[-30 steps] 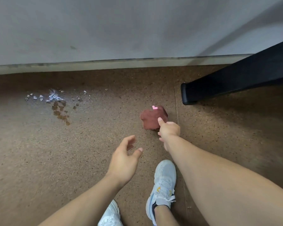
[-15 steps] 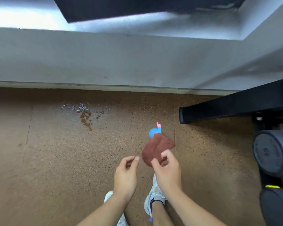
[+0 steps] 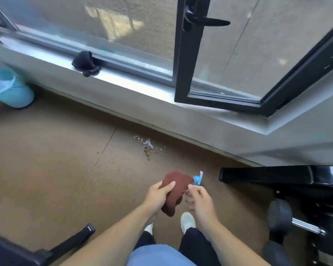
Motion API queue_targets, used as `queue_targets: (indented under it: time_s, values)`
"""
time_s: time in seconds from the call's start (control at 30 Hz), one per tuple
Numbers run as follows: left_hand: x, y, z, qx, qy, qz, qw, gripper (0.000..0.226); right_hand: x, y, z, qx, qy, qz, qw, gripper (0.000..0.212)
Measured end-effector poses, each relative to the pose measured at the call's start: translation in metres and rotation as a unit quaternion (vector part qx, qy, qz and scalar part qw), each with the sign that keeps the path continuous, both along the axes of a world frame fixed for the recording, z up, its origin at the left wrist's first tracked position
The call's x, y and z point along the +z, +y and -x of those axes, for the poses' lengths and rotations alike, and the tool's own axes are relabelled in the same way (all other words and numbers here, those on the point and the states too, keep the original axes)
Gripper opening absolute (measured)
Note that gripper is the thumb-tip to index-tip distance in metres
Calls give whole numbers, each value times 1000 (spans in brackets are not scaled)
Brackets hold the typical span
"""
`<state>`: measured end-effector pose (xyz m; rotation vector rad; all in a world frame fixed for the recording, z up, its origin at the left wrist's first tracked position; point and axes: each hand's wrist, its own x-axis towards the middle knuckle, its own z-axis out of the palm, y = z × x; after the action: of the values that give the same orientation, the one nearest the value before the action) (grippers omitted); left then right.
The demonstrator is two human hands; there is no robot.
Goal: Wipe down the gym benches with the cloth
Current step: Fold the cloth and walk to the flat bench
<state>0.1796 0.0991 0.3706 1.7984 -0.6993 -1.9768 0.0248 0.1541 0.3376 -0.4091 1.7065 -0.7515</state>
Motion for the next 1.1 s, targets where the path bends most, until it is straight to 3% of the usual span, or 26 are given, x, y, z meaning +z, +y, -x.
queue_targets:
  time_s: [0.07,0.2,0.37,0.43,0.53,0.6,0.77,0.93,1.1]
  values:
    - [15,8,7,8,24,17,1000,25,22,-4,13,11,-68,-9,998,27]
    - [26,26,18,53,94,6,994,34,53,-19,37,100,-161,-17,982,14]
    - [16,79,28,112,100,-48,987,40,62,-24,44,219,-139,9,966,25]
    - [7,105,27,137,27,-44,989,48,63,-19,31,273,-114,17,955,22]
    - [3,143,10,231,-88,4,969,49,64,-4,-6,417,-41,40,907,15]
    - [10,171,-5,249,-100,41,962,46,61,15,-34,487,-24,46,872,20]
    - [32,247,-34,303,-114,62,944,74,69,67,-100,603,-82,21,793,25]
    - [50,318,-69,430,-177,78,882,43,82,113,-155,675,-130,12,726,26]
    - [53,395,-100,536,-174,73,823,17,91,177,-199,673,-107,34,731,16]
